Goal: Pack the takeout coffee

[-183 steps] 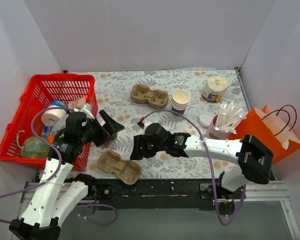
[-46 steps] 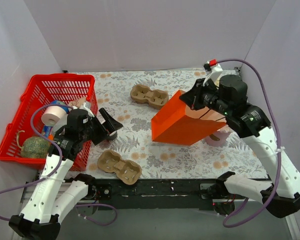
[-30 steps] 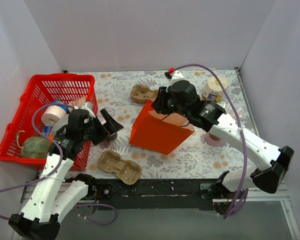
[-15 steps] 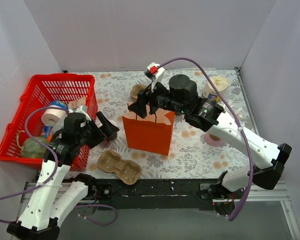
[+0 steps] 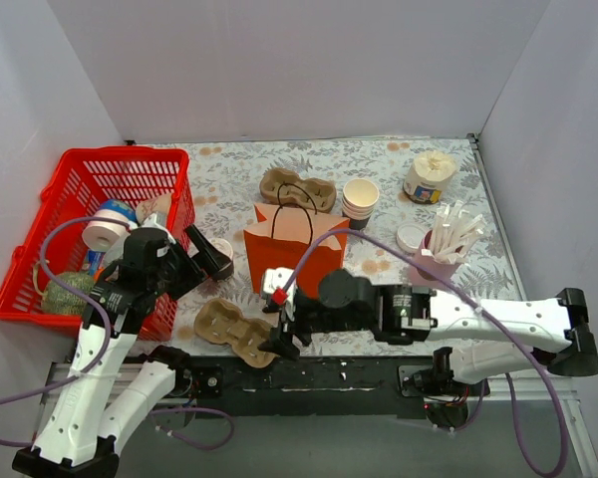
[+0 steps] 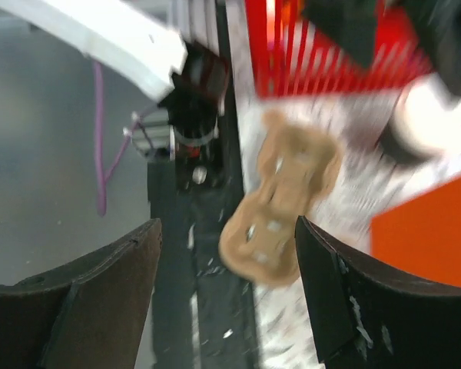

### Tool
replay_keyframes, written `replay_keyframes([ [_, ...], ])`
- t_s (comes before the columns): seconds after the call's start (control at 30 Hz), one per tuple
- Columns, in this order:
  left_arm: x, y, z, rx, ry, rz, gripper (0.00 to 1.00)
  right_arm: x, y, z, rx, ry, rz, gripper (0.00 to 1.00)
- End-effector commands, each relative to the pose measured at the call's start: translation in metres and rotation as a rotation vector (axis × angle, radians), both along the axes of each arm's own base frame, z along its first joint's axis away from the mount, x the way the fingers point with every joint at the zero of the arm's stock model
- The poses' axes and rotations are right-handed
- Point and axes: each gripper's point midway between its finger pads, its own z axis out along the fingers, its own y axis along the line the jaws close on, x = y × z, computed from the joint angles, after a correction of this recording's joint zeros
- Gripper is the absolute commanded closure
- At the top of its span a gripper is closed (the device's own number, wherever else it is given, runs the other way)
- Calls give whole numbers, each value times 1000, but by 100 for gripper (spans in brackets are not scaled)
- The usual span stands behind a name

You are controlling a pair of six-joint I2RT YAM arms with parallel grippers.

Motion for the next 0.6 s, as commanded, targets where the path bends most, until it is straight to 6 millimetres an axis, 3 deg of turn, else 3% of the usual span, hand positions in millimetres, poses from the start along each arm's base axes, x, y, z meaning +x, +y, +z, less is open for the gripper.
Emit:
replay_keyframes([
  [0.0, -15, 27, -20, 94, 94, 112, 2, -1, -1, -62, -7, 355, -337, 21],
  [0.03, -15, 27, -21, 93, 96, 113, 2, -13, 0, -76, -24, 422, -357, 21],
  [0.07, -15, 27, -22, 91, 95, 113, 2, -14, -8, -103, -91, 480, -435, 21],
  [0.13, -16, 25, -24, 82, 98, 106, 2, -11, -10, -141, -164, 564, -612, 21],
  [0.17, -15, 24, -23, 78, 93, 104, 2, -8, -10, -146, -186, 599, -680, 21],
  [0.2, -16, 24, -24, 77, 95, 100, 2, 1, -20, -172, -249, 602, -815, 22],
  [0.4, -18, 20, -19, 52, 67, 75, 2, 21, -5, -190, -119, 671, -1025, 23],
  [0.57, -19, 20, -16, 48, 47, 74, 2, 23, 7, -207, -130, 734, -1045, 27],
])
